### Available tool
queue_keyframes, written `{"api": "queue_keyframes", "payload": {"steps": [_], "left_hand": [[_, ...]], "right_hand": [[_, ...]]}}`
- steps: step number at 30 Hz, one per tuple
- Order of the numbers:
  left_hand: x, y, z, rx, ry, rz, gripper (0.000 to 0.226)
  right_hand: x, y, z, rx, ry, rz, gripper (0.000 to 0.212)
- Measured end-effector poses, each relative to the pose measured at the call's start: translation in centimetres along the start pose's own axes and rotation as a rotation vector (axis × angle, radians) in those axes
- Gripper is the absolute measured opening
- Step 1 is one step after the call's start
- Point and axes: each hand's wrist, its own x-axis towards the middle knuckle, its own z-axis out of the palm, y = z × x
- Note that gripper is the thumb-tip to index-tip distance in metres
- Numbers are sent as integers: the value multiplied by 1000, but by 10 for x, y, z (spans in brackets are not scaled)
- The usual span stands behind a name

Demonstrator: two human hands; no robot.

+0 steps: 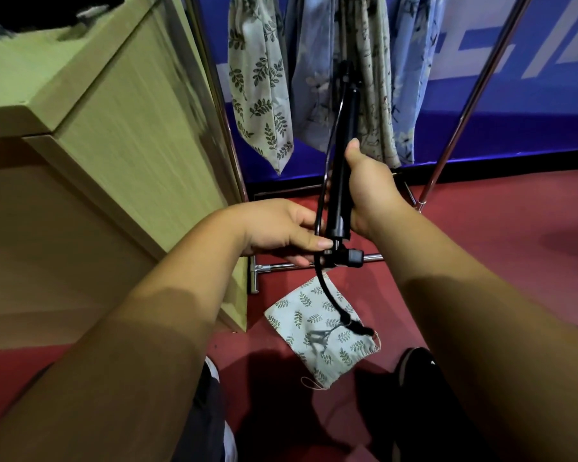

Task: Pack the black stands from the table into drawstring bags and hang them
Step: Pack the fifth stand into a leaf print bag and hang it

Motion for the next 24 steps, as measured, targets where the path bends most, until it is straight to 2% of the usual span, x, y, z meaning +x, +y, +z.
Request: {"api": "queue_keyframes", "payload": {"steps": [5, 9, 12, 16, 24], "left_hand": [[-7, 7, -3, 18, -20, 8, 20], [-7, 6, -1, 46, -15, 21, 34], [-6, 5, 4, 52, -20, 21, 35], [-7, 6, 6, 41, -57, 44, 27], [-5, 8, 11, 191, -65, 130, 14]], "right_hand": [[-5, -5, -1, 46, 21, 37, 50], [-8, -6, -1, 89, 19, 57, 50], [-5, -1, -2, 112, 21, 44, 55], [-4, -1, -3, 233, -14, 51, 60], [-12, -2, -4, 375, -63, 81, 61]]}}
